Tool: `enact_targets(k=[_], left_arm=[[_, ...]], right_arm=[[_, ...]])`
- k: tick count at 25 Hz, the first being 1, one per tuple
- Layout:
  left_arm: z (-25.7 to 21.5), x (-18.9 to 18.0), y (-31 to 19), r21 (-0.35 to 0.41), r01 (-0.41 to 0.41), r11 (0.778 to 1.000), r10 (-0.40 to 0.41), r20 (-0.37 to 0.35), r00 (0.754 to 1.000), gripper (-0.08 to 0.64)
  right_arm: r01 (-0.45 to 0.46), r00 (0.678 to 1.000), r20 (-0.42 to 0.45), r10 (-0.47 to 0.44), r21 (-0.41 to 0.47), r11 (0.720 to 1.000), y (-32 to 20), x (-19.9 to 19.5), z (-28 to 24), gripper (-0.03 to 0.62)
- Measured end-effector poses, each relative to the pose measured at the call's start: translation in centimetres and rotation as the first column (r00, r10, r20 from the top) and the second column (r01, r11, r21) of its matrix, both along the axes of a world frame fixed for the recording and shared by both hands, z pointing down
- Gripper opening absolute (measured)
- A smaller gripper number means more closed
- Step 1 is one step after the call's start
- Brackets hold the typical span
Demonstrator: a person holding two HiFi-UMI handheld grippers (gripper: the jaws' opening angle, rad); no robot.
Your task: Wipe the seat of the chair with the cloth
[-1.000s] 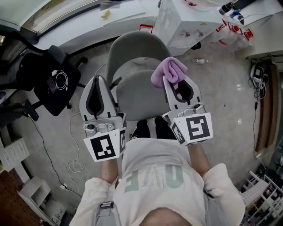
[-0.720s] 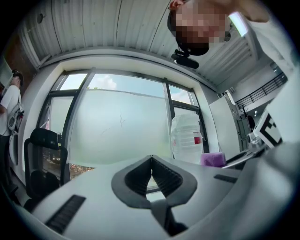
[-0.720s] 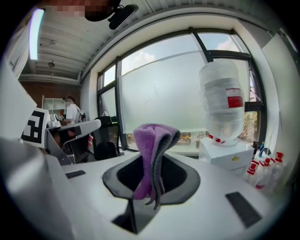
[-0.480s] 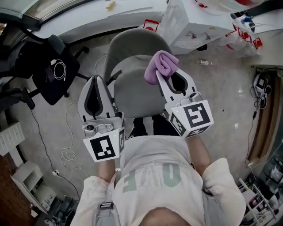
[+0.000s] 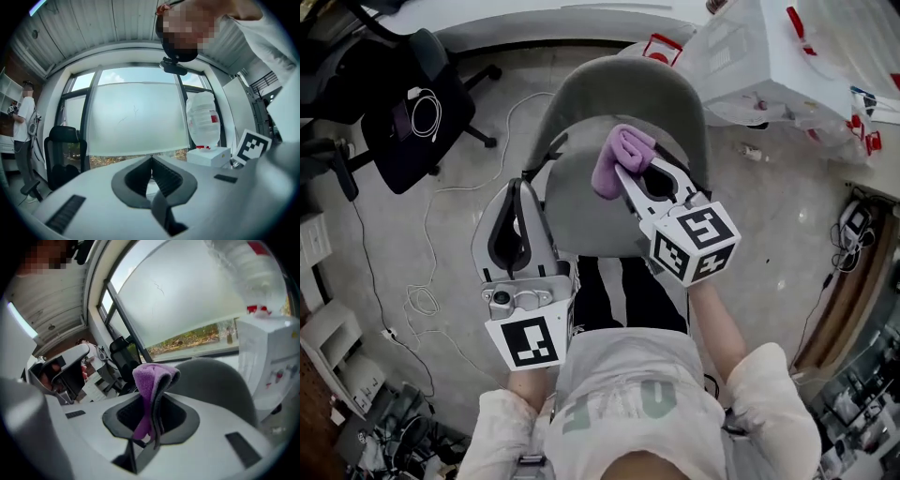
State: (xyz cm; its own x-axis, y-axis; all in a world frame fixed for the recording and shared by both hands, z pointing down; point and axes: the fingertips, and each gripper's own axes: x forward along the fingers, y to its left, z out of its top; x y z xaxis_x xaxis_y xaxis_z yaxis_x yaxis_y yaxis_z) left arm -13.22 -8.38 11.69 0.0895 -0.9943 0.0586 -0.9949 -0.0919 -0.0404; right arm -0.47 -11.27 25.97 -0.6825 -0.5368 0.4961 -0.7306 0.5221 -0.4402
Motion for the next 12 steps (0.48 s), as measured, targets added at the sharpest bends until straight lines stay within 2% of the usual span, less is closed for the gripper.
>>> enact_targets(k=[4, 7, 10, 12], left_arm=[[4.9, -2.6, 0.1, -0.06, 0.041, 0.997, -0.039, 0.038, 0.999, 0.012], [8.8, -3.9, 0.3, -0.098, 0.052, 0.994, -0.048, 0.036, 0.998, 0.012], [13.0, -4.3, 0.9, -0.15, 0.051, 0.987, -0.05, 0.012, 0.999, 0.012], [15.3, -4.3, 1.3, -0.176, 0.047, 0.983, -0.048, 0.0, 0.999, 0.012]], right_arm=[[0.075, 0.995, 0.078, -0.065, -0.126, 0.989, -1.0, -4.9, 7.0, 0.089], [0.11, 0.992, 0.082, -0.095, -0.212, 0.971, -1.5, -7.8, 12.7, 0.089], [0.132, 0.991, 0.069, -0.115, -0.328, 0.936, -0.8, -10.0, 19.4, 0.089], [0.149, 0.988, 0.026, -0.151, -0.389, 0.909, 0.4, -11.1, 24.2, 0.087]])
